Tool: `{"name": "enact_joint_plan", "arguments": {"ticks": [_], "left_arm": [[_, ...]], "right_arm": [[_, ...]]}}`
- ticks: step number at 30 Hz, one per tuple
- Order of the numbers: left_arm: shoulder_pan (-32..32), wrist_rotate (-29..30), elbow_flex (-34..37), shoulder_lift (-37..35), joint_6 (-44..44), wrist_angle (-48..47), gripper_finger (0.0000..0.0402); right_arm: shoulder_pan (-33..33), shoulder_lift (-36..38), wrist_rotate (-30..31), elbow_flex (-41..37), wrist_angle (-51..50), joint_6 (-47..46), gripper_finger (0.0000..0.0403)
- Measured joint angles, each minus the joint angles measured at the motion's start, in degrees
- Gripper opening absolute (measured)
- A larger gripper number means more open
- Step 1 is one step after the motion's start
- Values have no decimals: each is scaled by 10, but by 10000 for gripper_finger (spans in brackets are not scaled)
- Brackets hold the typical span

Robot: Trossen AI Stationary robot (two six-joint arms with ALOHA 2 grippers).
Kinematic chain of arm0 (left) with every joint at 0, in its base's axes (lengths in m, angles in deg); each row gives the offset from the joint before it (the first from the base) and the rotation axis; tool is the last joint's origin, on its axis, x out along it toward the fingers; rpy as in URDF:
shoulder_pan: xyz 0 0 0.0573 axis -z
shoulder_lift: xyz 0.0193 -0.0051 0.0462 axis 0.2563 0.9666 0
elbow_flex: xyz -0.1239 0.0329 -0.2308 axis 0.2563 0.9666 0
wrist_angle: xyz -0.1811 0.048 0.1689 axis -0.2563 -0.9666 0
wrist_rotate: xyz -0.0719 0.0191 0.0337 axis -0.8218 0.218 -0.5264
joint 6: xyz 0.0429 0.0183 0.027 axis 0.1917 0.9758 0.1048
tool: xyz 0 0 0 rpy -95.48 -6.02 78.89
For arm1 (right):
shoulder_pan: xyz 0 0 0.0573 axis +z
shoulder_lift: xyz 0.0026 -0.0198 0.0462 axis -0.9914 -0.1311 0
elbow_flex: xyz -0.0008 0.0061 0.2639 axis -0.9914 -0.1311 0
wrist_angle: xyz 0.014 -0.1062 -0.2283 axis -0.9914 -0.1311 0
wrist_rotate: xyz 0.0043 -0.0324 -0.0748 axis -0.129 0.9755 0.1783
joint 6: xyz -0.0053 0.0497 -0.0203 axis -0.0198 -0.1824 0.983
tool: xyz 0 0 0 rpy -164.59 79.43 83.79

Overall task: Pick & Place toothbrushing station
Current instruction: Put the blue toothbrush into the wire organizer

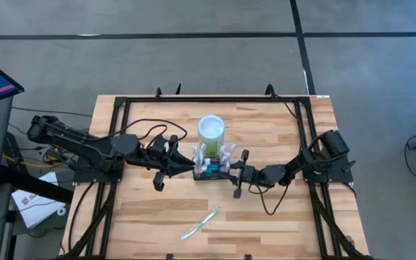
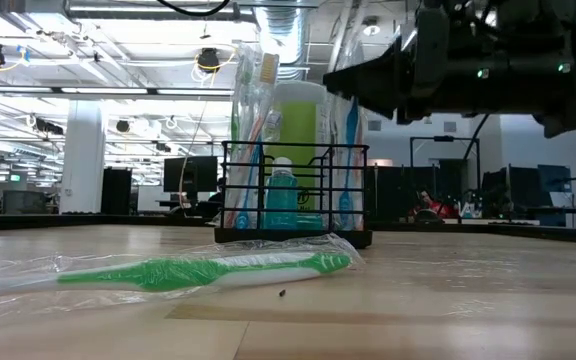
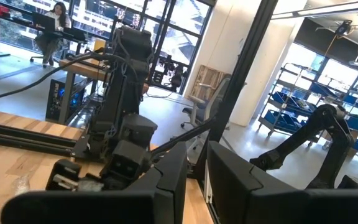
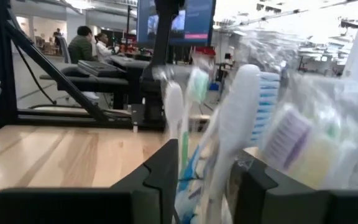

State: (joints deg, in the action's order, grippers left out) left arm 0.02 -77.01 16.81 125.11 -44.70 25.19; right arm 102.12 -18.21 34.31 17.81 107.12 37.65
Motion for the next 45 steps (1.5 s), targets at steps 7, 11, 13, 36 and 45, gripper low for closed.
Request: {"name": "enact_joint_plan", "arguments": {"ticks": [7,11,13,36,45], "left_arm": [[0,0,0,0,0,0,61],[0,0,0,0,0,0,61],[0,0,0,0,0,0,61],[0,0,0,0,15,-1,61],[0,0,0,0,15,-4,61]], "right_arm": [[7,36,15,0,-31,8,124],[-3,40,12,0,-81,-36,131],[-3,40,12,0,-65,-28,138],[6,42,46,30,-65,52,219],[13,110,65,31,-125,81,216]]}}
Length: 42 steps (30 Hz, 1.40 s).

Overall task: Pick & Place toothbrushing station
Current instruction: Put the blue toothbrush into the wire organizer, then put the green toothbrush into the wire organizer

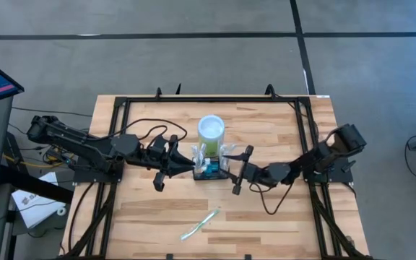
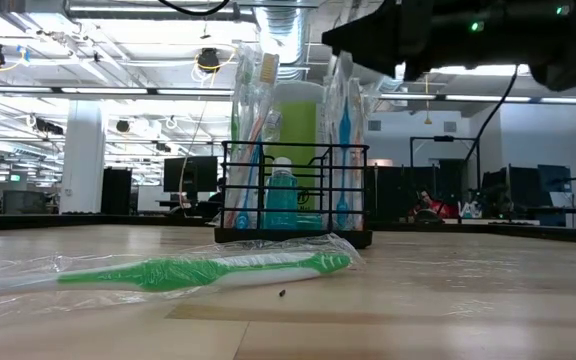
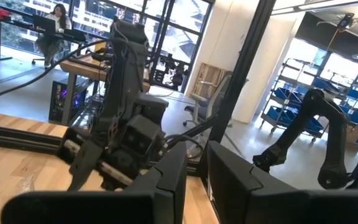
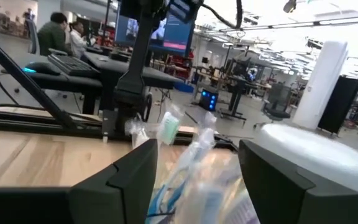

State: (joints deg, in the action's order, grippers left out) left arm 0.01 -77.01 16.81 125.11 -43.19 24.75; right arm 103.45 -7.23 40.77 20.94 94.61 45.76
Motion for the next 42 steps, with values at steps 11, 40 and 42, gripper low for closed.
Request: {"name": "enact_joint_plan", "arguments": {"ticks": [11,40,42], "left_arm": [[0,0,1,0,4,-3,61],[100,22,33,106,-102,-47,61],[105,28,33,106,-103,-45,61]], "right_arm": [[11,86,6,0,-58,17,214],[59,151,-194,175,-575,-109,212],[68,151,-204,178,-602,-119,206]]}}
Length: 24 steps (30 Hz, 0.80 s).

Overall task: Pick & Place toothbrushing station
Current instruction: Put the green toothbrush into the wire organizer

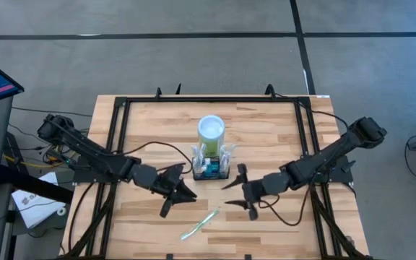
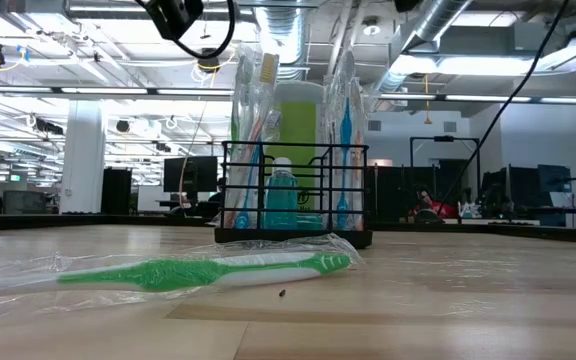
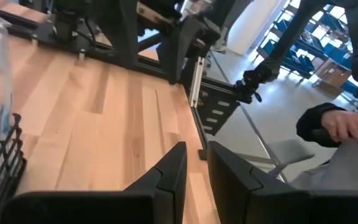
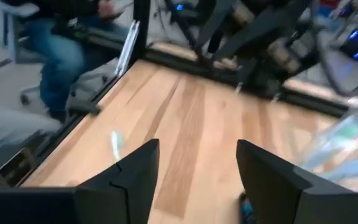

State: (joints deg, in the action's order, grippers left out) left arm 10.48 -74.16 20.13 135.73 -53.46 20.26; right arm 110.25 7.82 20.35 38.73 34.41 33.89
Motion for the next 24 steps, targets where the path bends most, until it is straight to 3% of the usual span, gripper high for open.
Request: {"name": "enact_joint_plan", "arguments": {"ticks": [5,12,24], "left_arm": [[1,22,0,0,0,4,61],[1,50,0,0,14,8,61],[33,50,0,0,12,12,61]], "right_arm": [[8,-3,-26,0,-14,-29,180],[18,-73,-47,14,-4,-50,144],[13,-236,-108,153,-68,-34,145]]}}
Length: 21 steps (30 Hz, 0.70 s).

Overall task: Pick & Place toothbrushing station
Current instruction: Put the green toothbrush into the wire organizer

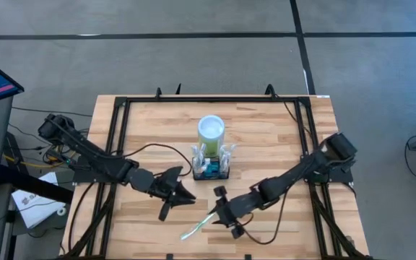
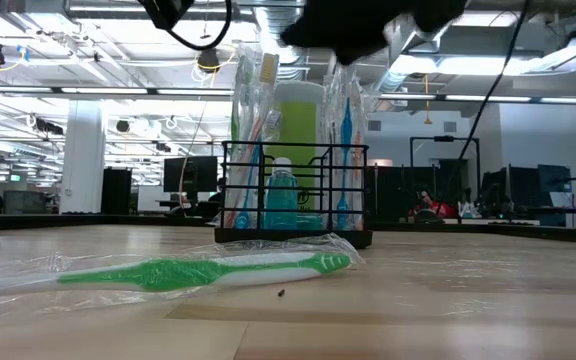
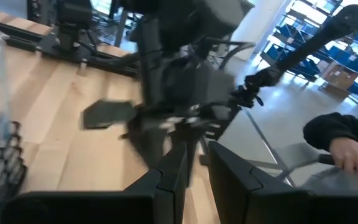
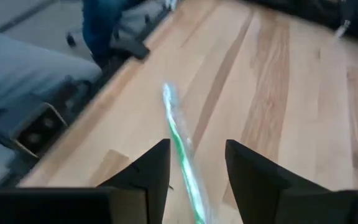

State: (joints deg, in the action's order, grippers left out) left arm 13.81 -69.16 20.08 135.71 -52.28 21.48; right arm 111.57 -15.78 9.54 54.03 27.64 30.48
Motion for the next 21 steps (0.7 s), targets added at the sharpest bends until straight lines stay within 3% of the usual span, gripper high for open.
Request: {"name": "enact_joint_plan", "arguments": {"ticks": [12,21], "left_arm": [[37,13,0,0,-1,3,61],[54,13,0,0,-1,4,61]], "right_arm": [[-20,-114,-24,123,-92,20,181],[-23,-178,-73,188,-105,32,170]]}}
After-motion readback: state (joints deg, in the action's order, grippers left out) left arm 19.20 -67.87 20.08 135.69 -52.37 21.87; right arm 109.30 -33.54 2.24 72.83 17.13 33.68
